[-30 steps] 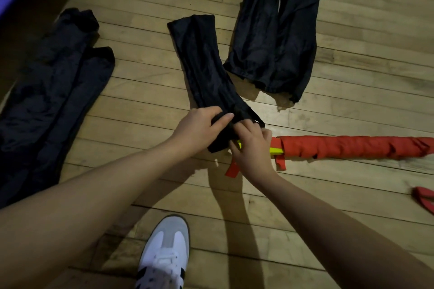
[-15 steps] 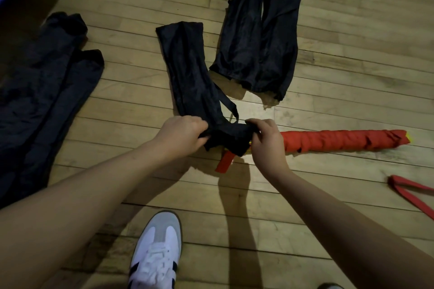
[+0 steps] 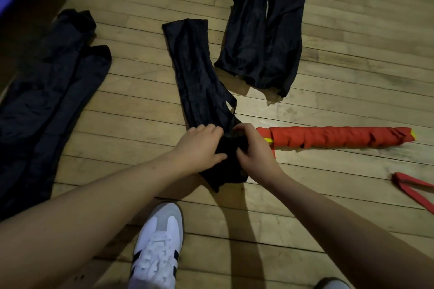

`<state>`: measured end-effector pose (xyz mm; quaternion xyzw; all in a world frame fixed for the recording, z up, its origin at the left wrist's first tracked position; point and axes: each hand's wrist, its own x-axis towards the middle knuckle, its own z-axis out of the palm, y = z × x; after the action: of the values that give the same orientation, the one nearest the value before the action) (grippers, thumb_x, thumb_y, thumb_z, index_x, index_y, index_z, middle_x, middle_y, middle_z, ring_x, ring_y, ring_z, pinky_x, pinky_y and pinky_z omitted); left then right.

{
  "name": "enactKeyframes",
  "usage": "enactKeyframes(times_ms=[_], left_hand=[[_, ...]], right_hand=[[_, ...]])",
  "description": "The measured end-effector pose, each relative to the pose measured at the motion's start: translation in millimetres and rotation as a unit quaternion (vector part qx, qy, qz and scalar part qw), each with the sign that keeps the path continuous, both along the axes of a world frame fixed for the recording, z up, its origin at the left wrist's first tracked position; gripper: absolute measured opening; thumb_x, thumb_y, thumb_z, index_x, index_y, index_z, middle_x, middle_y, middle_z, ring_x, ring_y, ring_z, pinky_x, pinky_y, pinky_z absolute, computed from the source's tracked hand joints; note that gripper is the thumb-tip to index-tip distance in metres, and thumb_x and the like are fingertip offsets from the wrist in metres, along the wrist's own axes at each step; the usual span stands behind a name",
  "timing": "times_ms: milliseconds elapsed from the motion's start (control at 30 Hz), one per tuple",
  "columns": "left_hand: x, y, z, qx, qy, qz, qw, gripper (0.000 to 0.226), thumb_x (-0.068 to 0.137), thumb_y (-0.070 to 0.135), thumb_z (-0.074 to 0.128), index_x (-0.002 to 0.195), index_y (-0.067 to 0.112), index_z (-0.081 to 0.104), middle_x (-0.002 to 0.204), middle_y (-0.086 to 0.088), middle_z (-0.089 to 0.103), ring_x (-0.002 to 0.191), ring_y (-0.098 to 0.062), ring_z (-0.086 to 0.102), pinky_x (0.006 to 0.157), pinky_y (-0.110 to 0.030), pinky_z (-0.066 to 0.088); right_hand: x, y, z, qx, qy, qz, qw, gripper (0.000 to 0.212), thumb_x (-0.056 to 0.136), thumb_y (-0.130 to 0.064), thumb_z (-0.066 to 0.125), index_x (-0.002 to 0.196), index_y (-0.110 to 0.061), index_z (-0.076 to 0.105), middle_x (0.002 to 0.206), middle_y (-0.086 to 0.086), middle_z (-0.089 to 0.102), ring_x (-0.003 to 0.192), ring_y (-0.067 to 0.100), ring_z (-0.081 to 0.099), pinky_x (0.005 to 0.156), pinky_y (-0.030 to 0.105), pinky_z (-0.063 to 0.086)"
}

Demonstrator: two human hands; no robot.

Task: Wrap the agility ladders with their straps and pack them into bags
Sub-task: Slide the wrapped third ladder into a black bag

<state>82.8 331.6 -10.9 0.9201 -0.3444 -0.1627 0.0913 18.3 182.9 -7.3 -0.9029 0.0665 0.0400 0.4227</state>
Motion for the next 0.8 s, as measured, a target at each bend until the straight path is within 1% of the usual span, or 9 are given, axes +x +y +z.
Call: enactKeyframes(times_ms=[100, 167, 233, 300, 367, 433, 500, 633, 800], left_hand=[[-3, -4, 0, -0.132, 0.050, 0.075, 0.987, 0.013, 0.096, 0.020, 0.051, 0.094, 0.008, 0.055, 0.096, -0.005, 0.052, 0.092, -0.025, 0.056, 0.079, -0.038, 0.046], [-1, -3, 3, -0.219, 0.071, 0.138, 0.963, 0.010, 0.091, 0.010, 0.054, 0.081, 0.006, 0.051, 0.084, -0.002, 0.049, 0.079, -0.021, 0.052, 0.071, -0.034, 0.046], [3, 2, 6, -0.247, 0.065, 0.160, 0.953, 0.013, 0.086, 0.005, 0.056, 0.075, 0.007, 0.048, 0.076, 0.003, 0.044, 0.071, -0.016, 0.048, 0.062, -0.023, 0.039], [8, 5, 3, -0.240, 0.058, 0.167, 0.955, 0.013, 0.085, 0.002, 0.056, 0.077, 0.008, 0.046, 0.075, 0.004, 0.043, 0.070, -0.015, 0.045, 0.058, -0.020, 0.034], [11, 9, 1, -0.214, 0.067, 0.161, 0.961, 0.015, 0.085, -0.001, 0.053, 0.094, 0.009, 0.047, 0.087, 0.001, 0.046, 0.078, -0.018, 0.048, 0.066, -0.027, 0.041], [10, 11, -2, -0.158, 0.049, 0.096, 0.982, 0.036, 0.084, -0.001, 0.052, 0.117, 0.011, 0.043, 0.104, -0.003, 0.044, 0.091, -0.023, 0.049, 0.078, -0.038, 0.046], [7, 12, -4, -0.106, -0.004, -0.006, 0.994, 0.052, 0.078, 0.013, 0.054, 0.126, 0.015, 0.036, 0.113, -0.007, 0.043, 0.097, -0.024, 0.045, 0.084, -0.035, 0.040], [-9, -10, -3, -0.079, -0.089, -0.101, 0.988, 0.058, 0.077, 0.046, 0.053, 0.120, 0.012, 0.035, 0.105, -0.012, 0.052, 0.085, -0.026, 0.053, 0.072, -0.036, 0.043], [-8, -30, 2, -0.040, -0.038, -0.112, 0.992, 0.030, 0.092, 0.005, 0.049, 0.120, 0.009, 0.040, 0.106, -0.005, 0.042, 0.080, -0.018, 0.047, 0.059, -0.029, 0.029]], right_hand=[[-4, -7, -5, -0.092, -0.010, -0.003, 0.996, 0.048, 0.084, -0.003, 0.062, 0.129, -0.011, 0.047, 0.123, 0.004, 0.056, 0.108, 0.020, 0.056, 0.083, 0.027, 0.046], [-4, -15, -12, -0.186, -0.016, -0.033, 0.982, 0.051, 0.080, -0.004, 0.065, 0.128, -0.011, 0.048, 0.120, 0.008, 0.054, 0.101, 0.029, 0.057, 0.072, 0.036, 0.046], [-3, -22, -14, -0.215, 0.002, -0.071, 0.974, 0.050, 0.080, -0.005, 0.065, 0.127, -0.012, 0.049, 0.120, 0.008, 0.050, 0.095, 0.030, 0.056, 0.065, 0.035, 0.044], [-2, -28, -16, -0.199, 0.026, -0.096, 0.975, 0.043, 0.082, -0.007, 0.062, 0.123, -0.013, 0.052, 0.118, 0.005, 0.048, 0.089, 0.026, 0.056, 0.061, 0.035, 0.047], [-3, -32, -17, -0.138, 0.031, -0.108, 0.984, 0.034, 0.084, -0.004, 0.058, 0.116, -0.013, 0.060, 0.110, 0.003, 0.053, 0.086, 0.024, 0.057, 0.064, 0.037, 0.050], [-3, -33, -17, -0.077, 0.026, -0.109, 0.991, 0.032, 0.083, 0.000, 0.055, 0.111, -0.013, 0.065, 0.102, 0.005, 0.062, 0.086, 0.025, 0.061, 0.068, 0.039, 0.052], [-4, -32, -17, -0.072, 0.028, -0.096, 0.992, 0.031, 0.084, -0.001, 0.055, 0.110, -0.013, 0.066, 0.097, 0.006, 0.069, 0.083, 0.026, 0.064, 0.069, 0.039, 0.053], [-6, -32, -17, -0.093, 0.004, -0.071, 0.993, 0.025, 0.085, -0.003, 0.059, 0.106, -0.012, 0.067, 0.096, 0.006, 0.071, 0.086, 0.026, 0.065, 0.072, 0.041, 0.054], [-7, -39, -17, -0.091, -0.007, -0.049, 0.995, 0.024, 0.082, 0.000, 0.059, 0.102, -0.012, 0.066, 0.092, 0.004, 0.069, 0.083, 0.022, 0.064, 0.068, 0.039, 0.053]])
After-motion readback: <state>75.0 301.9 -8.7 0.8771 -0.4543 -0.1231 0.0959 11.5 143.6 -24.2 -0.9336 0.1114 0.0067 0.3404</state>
